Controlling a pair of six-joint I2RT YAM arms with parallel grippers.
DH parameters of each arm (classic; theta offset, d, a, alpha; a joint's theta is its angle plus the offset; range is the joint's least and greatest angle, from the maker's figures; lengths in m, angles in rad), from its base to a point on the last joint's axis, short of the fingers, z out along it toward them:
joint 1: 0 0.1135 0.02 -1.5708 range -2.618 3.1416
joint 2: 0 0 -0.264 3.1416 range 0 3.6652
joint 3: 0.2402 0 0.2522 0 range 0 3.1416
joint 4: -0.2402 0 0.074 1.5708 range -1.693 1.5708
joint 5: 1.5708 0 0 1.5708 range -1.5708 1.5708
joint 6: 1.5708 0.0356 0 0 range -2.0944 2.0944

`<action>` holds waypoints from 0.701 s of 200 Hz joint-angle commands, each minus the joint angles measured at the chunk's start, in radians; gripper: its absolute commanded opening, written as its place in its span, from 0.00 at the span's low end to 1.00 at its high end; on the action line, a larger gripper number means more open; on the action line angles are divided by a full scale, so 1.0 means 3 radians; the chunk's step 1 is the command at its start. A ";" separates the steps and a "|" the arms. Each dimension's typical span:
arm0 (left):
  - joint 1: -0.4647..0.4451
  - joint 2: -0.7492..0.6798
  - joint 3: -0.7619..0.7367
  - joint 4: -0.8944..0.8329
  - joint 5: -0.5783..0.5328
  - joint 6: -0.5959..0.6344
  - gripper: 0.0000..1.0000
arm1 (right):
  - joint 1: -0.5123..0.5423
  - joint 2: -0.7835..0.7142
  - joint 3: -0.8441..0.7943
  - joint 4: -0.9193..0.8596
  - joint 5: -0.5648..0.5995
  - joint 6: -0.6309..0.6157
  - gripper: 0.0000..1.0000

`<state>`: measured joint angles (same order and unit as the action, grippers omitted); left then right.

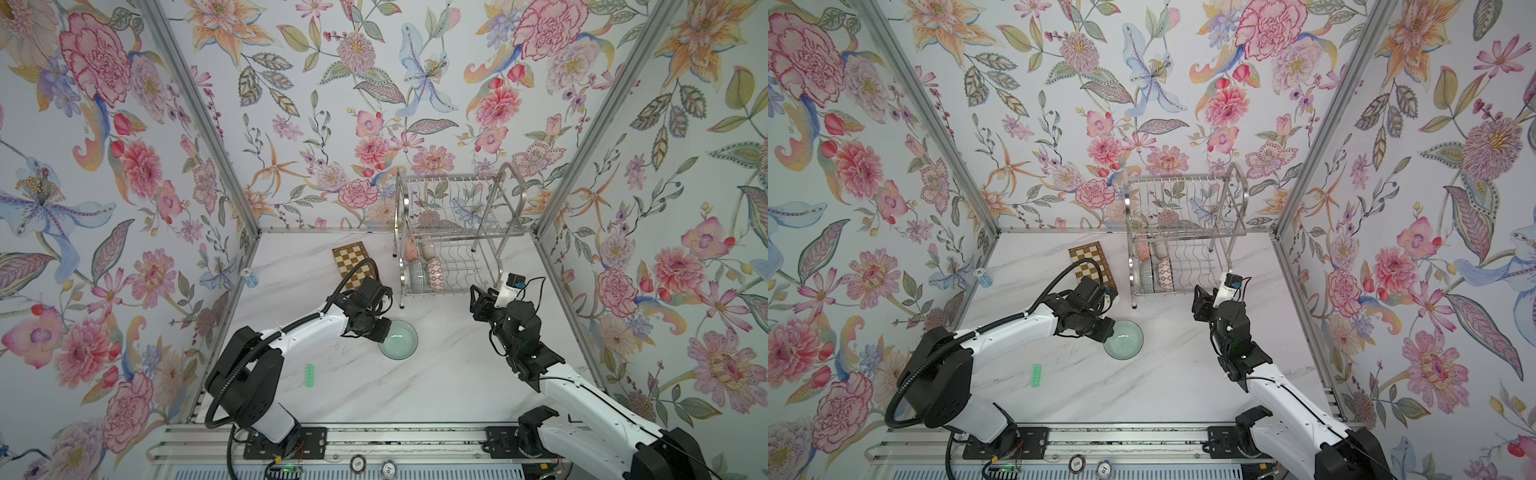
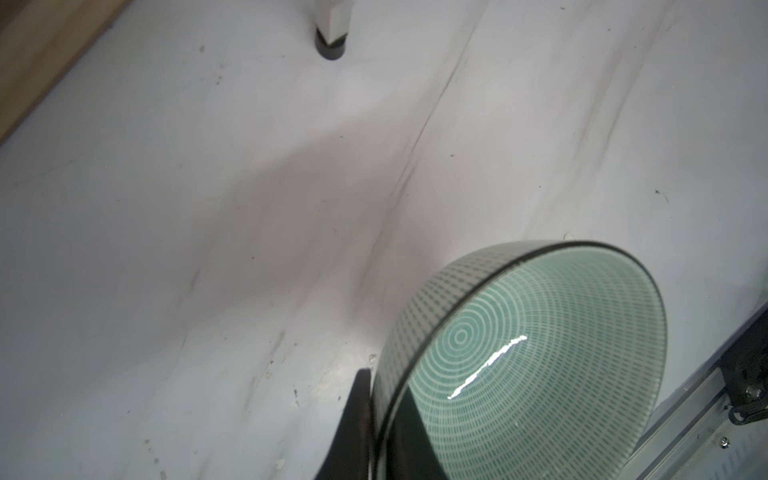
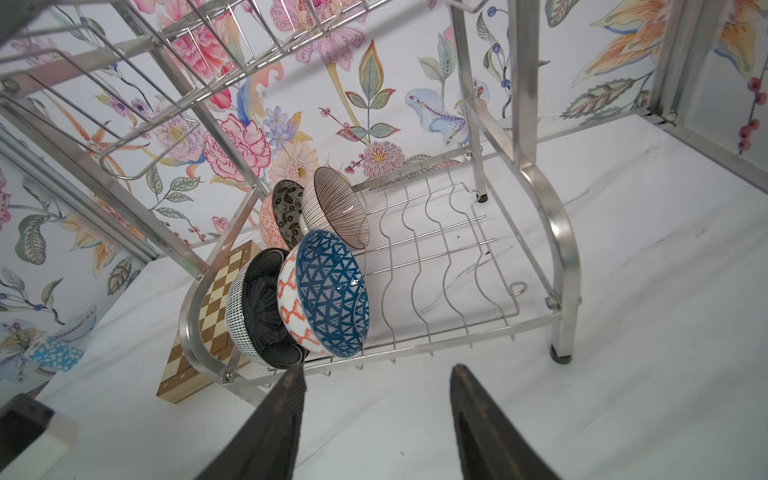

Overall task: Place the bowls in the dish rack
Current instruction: 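Drag the green bowl across the table toward the right gripper with the left gripper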

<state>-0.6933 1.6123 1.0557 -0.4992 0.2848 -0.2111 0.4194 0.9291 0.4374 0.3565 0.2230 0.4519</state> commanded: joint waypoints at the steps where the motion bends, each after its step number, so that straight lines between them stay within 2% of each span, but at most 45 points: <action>1: -0.0120 0.0182 0.0168 0.0157 0.0087 0.0082 0.00 | -0.0033 -0.0158 -0.0046 -0.0340 0.0062 0.0130 0.57; 42: -0.0338 0.0522 0.0382 0.0169 0.0042 0.0163 0.00 | -0.0036 -0.0363 -0.0077 -0.0564 0.0085 0.0165 0.58; 80: -0.0400 0.0648 0.0466 0.0186 0.0042 0.0198 0.00 | -0.0038 -0.0434 -0.0058 -0.0715 0.0070 0.0150 0.58; 120: -0.0414 0.0675 0.0490 0.0202 0.0068 0.0208 0.12 | -0.0040 -0.0425 0.0002 -0.0804 0.0058 0.0116 0.58; 140: -0.0412 0.0624 0.0476 0.0195 0.0057 0.0241 0.25 | -0.0038 -0.0393 0.0040 -0.0831 0.0027 0.0077 0.59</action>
<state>-0.8104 1.7996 1.1748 -0.4469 0.2924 -0.1646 0.4133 0.8078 0.4290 0.1371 0.2283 0.4873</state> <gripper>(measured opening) 0.188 0.581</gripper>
